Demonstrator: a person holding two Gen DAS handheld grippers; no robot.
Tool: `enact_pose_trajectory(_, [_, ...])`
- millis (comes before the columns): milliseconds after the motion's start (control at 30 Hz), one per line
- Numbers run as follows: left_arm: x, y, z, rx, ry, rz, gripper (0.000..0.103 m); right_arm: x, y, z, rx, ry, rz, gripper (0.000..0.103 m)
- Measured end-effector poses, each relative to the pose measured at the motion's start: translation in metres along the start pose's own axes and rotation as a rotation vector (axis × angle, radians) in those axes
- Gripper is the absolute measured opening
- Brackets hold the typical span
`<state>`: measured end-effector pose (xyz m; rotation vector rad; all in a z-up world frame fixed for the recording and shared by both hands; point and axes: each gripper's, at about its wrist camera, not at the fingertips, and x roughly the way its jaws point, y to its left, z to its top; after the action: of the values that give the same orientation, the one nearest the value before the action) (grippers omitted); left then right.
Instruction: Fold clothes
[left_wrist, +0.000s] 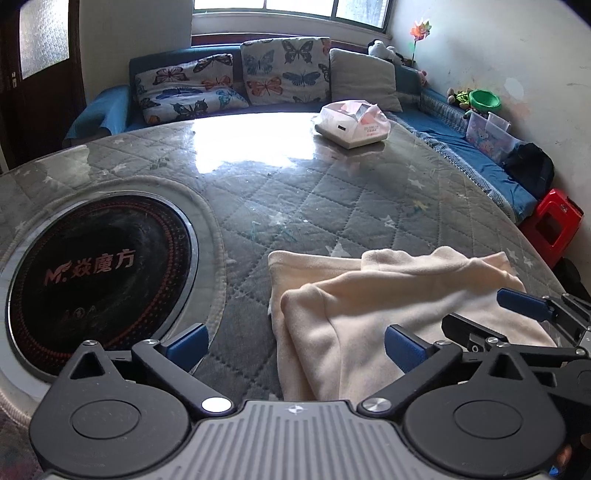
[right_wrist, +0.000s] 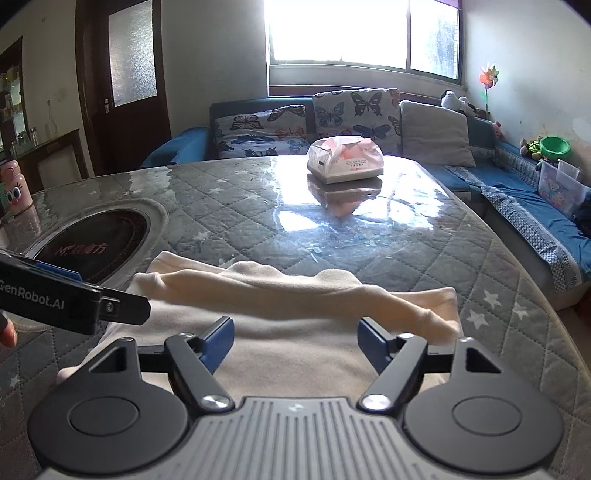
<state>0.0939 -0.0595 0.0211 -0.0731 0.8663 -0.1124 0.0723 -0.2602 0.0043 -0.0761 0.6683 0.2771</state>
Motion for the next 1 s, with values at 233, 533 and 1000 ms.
enact_pose_trajectory(233, [-0.013, -0.001, -0.013, 0.022, -0.019, -0.001, 0.103, -0.015, 0.004, -0.006, -0.004, -0.013, -0.022, 0.087])
enact_pose_trajectory(533, [-0.029, -0.006, -0.030, 0.041, -0.034, 0.005, 0.103, -0.034, 0.009, -0.013, -0.002, -0.029, -0.048, 0.099])
enact_pose_trajectory(1000, [-0.043, -0.005, -0.055, 0.024, 0.008, 0.001, 0.103, -0.061, 0.015, -0.034, 0.030, -0.039, -0.079, 0.103])
